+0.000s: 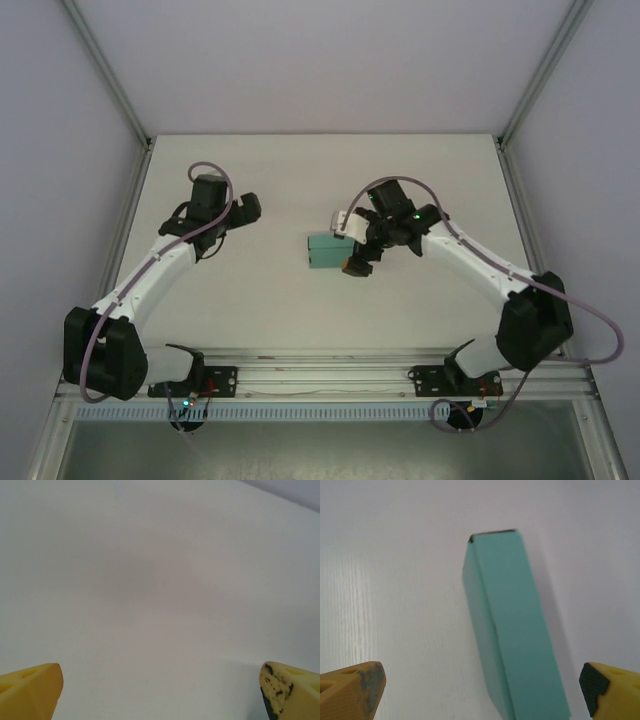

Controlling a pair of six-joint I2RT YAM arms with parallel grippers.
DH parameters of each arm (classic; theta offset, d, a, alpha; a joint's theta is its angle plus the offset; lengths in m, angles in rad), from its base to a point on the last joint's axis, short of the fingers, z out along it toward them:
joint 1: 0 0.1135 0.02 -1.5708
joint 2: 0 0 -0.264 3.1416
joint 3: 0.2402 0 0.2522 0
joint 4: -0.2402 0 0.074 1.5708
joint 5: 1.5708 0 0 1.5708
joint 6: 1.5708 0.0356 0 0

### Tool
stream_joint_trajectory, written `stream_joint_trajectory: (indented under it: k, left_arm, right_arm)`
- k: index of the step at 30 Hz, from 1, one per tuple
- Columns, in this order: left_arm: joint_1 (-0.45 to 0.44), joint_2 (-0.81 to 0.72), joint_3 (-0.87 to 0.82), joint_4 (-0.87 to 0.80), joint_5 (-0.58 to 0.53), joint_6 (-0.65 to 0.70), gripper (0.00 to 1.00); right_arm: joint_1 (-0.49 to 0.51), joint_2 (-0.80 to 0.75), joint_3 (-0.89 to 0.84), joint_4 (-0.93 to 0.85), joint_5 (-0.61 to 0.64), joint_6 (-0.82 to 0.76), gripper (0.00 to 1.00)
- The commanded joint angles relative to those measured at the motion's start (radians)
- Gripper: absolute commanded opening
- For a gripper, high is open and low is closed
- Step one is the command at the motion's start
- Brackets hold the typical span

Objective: Assemble paper box

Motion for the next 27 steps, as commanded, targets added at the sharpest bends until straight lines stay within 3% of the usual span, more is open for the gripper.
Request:
stream_joint_trajectory:
  k: [1,5,12,27]
  left_arm:
    - [0.010,-0.052,-0.048,0.057,-0.026,0.005,1.00]
    - [0.010,-0.082,-0.079,0.066,-0.034,0.010,1.00]
    - [0.010,-0.099,-0.089,0.035,-0.049,0.022,1.00]
    - [0.010,-0.116,-0.134,0.049,-0.036,0.011,1.00]
  right_arm:
    - [0.029,0.072,0.083,-0.127,0.075,-0.121,1.00]
    - [0.067,0.183,0.167,-0.171,0.175,-0.123,1.00]
    - [0.101,0.342,0.279,-0.238,0.276,-0.105,0.89]
    - [0.116,0.409,0.292,-0.157,0.371,-0.046,0.49]
